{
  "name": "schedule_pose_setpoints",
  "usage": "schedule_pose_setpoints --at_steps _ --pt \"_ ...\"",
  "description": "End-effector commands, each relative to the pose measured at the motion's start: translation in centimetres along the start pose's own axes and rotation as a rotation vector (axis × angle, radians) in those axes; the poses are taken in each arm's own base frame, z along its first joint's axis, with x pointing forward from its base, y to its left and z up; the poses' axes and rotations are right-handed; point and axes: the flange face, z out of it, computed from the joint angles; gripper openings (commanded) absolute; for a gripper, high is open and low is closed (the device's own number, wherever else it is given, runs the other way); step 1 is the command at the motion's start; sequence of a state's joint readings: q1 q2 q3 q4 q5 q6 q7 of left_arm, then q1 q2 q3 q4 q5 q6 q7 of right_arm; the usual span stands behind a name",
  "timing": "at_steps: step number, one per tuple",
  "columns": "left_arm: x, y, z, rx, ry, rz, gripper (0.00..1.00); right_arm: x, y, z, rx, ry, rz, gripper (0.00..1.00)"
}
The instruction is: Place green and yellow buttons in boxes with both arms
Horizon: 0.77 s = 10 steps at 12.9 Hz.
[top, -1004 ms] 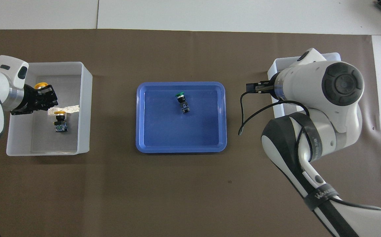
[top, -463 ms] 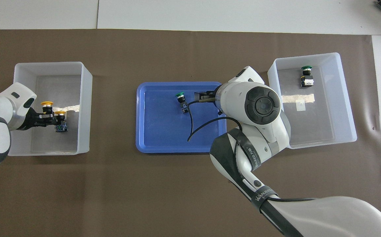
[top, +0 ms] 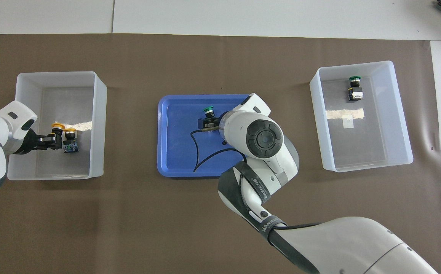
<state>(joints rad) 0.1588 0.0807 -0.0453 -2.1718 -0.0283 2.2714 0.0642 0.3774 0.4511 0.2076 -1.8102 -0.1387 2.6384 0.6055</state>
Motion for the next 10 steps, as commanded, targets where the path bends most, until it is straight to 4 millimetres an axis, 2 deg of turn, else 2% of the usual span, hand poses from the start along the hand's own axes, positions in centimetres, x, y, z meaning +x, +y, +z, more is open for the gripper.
schedule_pose_setpoints --at_steps 1,2,3,4,5,6,8,9,10 --pt "0.4 0.0 -1.2 -0.001 0.027 0.015 1.0 0.3 -1.8 1.8 -0.019 0.036 -0.006 1.0" --pt "0.8 0.3 -2.3 -0.001 0.035 0.022 1.0 0.1 -1.7 2.2 -0.037 0.048 -0.028 1.0" --pt "1.5 0.8 -3.8 -0.002 0.038 0.032 1.0 -0.4 -1.7 3.3 -0.054 0.044 -0.053 0.8" --pt "2.3 1.2 -5.6 -0.002 0.041 0.04 1.0 -1.2 -1.8 4.6 -0.066 0.035 -0.079 0.7" --pt "2.8 1.6 -7.2 -0.002 0.04 0.048 1.0 -1.4 -1.8 5.0 -0.074 0.038 -0.1 0.69" --pt "3.2 2.8 -8.8 0.0 0.049 0.072 1.0 -1.4 -1.9 4.9 -0.074 0.043 -0.099 0.63" --pt "3.3 4.9 -11.2 0.003 0.056 0.111 1.0 -1.3 -1.9 4.9 -0.074 0.043 -0.094 0.08" --pt "3.0 6.0 -12.4 0.019 0.055 0.142 1.0 -0.5 -1.7 4.4 -0.078 0.055 -0.091 0.0" --pt "2.5 7.7 -13.4 0.041 0.054 0.184 1.0 0.4 -1.2 3.6 -0.08 0.07 -0.081 0.0"
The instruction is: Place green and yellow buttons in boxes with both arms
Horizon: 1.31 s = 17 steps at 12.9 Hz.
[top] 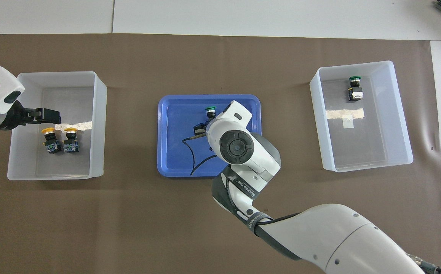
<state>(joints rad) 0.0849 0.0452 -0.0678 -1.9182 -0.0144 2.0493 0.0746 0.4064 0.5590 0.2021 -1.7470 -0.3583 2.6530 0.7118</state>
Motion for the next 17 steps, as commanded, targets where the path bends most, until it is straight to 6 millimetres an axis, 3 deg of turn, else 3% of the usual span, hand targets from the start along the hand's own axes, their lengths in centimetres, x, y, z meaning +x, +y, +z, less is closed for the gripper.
schedule_pose_setpoints --at_steps 1,3,5,7,10,12,17 --pt "-0.9 3.2 -3.0 0.034 -0.004 0.085 1.0 2.4 1.7 -2.8 -0.017 0.062 0.032 0.0" --pt "-1.4 5.0 -5.5 0.033 -0.005 0.113 1.0 2.5 5.6 -6.3 -0.059 0.072 0.066 0.0" --pt "-1.3 5.5 -9.0 0.022 -0.034 0.114 1.0 1.5 10.7 -9.6 -0.11 0.082 0.109 0.0" --pt "-1.4 5.6 -11.6 0.01 -0.048 0.11 1.0 0.5 14.9 -11.8 -0.154 0.088 0.154 0.0" --pt "-1.8 5.4 -15.6 -0.024 -0.063 0.096 1.0 0.7 19.5 -13.4 -0.217 0.064 0.146 0.0" --pt "-1.9 5.3 -16.5 -0.026 -0.071 0.095 1.0 1.2 22.4 -14.6 -0.254 0.04 0.1 0.0" --pt "-2.8 5.5 -15.7 -0.024 -0.1 0.092 1.0 1.8 31.4 -15.9 -0.246 -0.043 -0.027 0.0"
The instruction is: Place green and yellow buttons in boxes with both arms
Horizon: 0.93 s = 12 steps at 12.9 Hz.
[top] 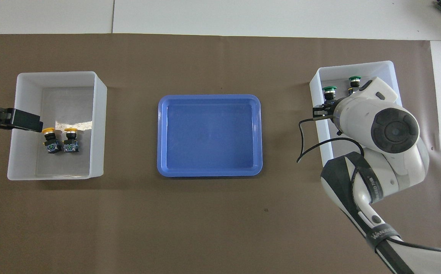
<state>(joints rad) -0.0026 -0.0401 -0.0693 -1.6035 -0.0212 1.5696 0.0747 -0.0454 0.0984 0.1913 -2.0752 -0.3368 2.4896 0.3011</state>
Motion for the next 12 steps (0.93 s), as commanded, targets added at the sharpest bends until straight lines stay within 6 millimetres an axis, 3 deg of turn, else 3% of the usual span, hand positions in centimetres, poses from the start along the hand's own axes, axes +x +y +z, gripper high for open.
schedule_pose_setpoints --at_steps 1,3,9,12 --pt "-0.6 -0.1 0.1 -0.012 -0.019 -0.004 1.0 -0.2 4.9 0.6 0.064 -0.03 -0.036 0.0" --pt "-0.6 -0.7 0.2 -0.013 -0.02 -0.015 1.0 -0.3 7.9 2.6 0.11 -0.05 -0.077 0.0" --pt "-0.6 -0.8 0.2 -0.011 -0.02 -0.016 1.0 1.9 8.8 9.1 0.144 -0.015 -0.055 0.0" --pt "-0.6 -0.8 0.2 -0.012 -0.02 -0.018 1.0 3.2 10.0 10.4 0.144 0.019 -0.028 0.0"
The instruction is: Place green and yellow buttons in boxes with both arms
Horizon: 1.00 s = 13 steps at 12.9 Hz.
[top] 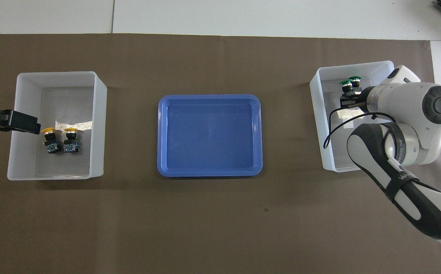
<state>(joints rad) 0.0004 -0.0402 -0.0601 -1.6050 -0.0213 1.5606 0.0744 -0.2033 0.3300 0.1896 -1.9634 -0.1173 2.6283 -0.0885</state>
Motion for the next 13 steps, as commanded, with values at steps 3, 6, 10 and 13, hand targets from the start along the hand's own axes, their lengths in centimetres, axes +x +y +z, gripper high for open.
schedule_pose_setpoints --at_steps 3,6,10,13 --pt "-0.4 -0.2 0.0 -0.011 -0.01 -0.005 1.0 2.2 2.2 1.7 0.02 0.031 0.037 0.0" --pt "-0.4 -0.1 0.0 -0.011 -0.01 -0.003 1.0 2.2 2.2 2.7 0.026 0.033 0.065 0.0" --pt "-0.5 -0.2 -0.1 -0.01 -0.009 -0.005 1.0 2.4 2.2 3.1 0.027 0.037 0.087 0.41" --pt "-0.5 -0.2 -0.1 -0.01 -0.009 -0.005 1.0 2.5 1.8 3.0 0.03 0.038 0.093 1.0"
